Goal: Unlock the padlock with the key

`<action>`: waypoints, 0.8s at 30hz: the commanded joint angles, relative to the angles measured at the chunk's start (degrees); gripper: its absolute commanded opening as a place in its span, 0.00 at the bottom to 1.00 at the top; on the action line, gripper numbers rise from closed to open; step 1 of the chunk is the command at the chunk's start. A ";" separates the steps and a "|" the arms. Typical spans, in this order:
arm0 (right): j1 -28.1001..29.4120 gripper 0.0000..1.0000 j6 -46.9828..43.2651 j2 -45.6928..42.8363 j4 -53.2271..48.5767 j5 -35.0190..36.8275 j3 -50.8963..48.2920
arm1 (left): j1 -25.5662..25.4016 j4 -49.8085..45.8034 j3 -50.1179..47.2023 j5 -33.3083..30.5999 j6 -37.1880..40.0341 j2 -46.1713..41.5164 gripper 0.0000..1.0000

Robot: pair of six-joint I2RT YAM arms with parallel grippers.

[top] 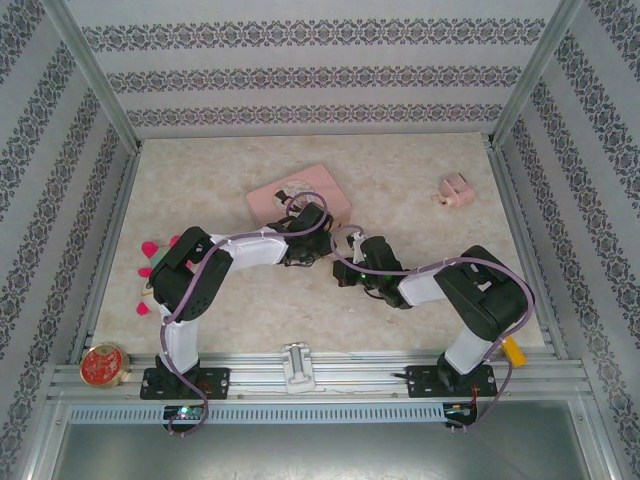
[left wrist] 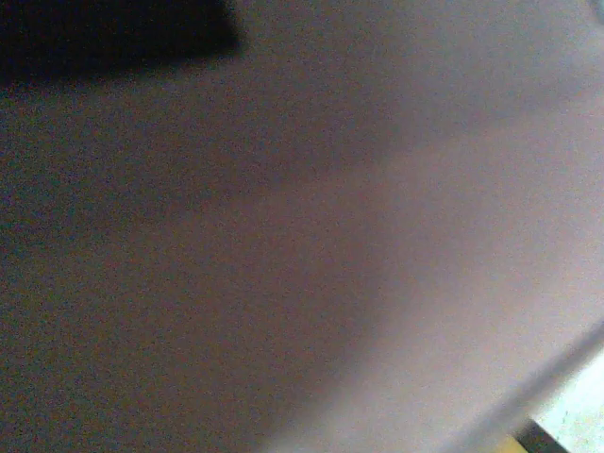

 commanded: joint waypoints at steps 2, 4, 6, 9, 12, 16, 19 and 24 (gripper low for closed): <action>0.48 0.00 0.21 0.78 3.22 -0.33 0.61 | 0.33 2.33 -1.32 4.76 -2.60 -0.39 0.21; 0.43 0.00 0.21 0.78 4.01 -0.42 0.26 | 0.34 2.44 -1.34 4.89 -2.69 -0.32 0.21; 0.46 0.00 0.12 0.61 4.82 -0.59 -0.13 | 0.34 2.63 -1.36 4.91 -2.69 -0.23 0.21; 0.47 0.00 0.04 0.19 5.30 -0.70 -0.45 | 0.33 2.66 -1.43 4.94 -2.82 -0.05 0.21; 0.23 0.00 0.03 0.30 5.42 -0.77 -0.34 | 0.33 2.96 -1.47 5.15 -2.91 0.03 0.21; 0.04 0.00 0.51 0.61 5.48 -0.98 0.07 | 0.42 3.03 -1.49 5.33 -2.78 -0.05 0.21; -0.27 0.00 1.06 0.96 5.48 -1.20 0.40 | 0.42 3.00 -1.56 5.55 -2.69 0.03 0.21; -0.93 0.00 2.69 1.65 5.70 -2.23 0.99 | 0.42 3.20 -1.70 5.87 -2.60 0.03 0.20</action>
